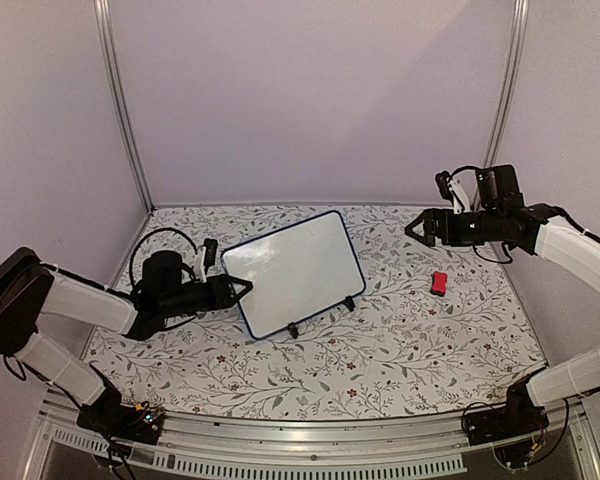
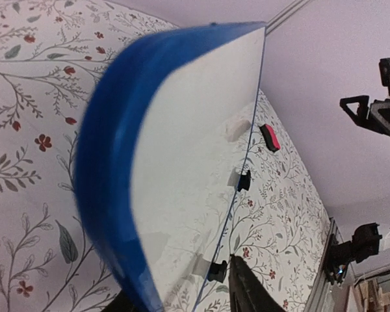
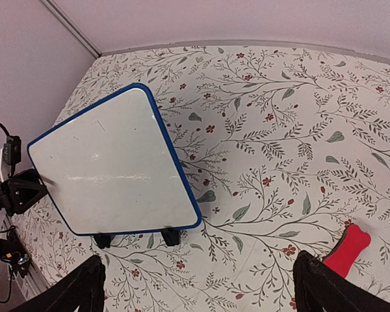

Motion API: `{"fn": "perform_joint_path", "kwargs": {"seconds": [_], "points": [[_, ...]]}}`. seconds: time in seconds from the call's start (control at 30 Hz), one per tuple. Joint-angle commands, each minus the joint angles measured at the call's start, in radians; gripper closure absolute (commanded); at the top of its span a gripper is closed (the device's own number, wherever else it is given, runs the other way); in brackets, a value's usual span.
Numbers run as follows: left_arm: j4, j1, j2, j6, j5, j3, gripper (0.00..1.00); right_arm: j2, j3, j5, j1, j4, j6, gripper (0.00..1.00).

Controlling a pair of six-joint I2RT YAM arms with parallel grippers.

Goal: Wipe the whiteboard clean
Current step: Pick up the whiteboard from the center of the board.

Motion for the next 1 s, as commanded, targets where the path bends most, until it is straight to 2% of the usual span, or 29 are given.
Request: {"fn": "perform_joint_path", "kwargs": {"seconds": [0.0, 0.1, 0.13, 0.3, 0.53, 0.8, 0.97], "points": [[0.129, -0.026, 0.059, 0.007, 0.013, -0.022, 0.71, -0.012, -0.007, 0.016, 0.013, -0.014, -0.008, 0.01], [0.144, -0.041, 0.08, 0.03, 0.015, -0.007, 0.96, -0.016, -0.019, 0.021, 0.012, -0.009, -0.007, 0.01], [0.146, -0.048, 0.084, 0.04, 0.014, -0.001, 1.0, -0.016, -0.023, 0.018, 0.012, -0.006, -0.007, 0.01], [0.142, -0.094, 0.042, 0.086, -0.04, 0.014, 1.0, -0.008, -0.034, 0.025, 0.014, -0.012, -0.011, 0.01], [0.048, -0.228, -0.099, 0.23, -0.289, 0.035, 1.0, -0.005, -0.014, 0.037, 0.014, -0.033, -0.017, 0.01], [0.023, -0.43, -0.176, 0.496, -0.617, 0.113, 1.0, -0.011, -0.011, 0.086, 0.014, -0.051, -0.026, 0.01], [0.065, -0.595, -0.145, 0.747, -0.876, 0.205, 1.0, -0.017, 0.019, 0.133, 0.014, -0.087, -0.019, 0.01]]}}
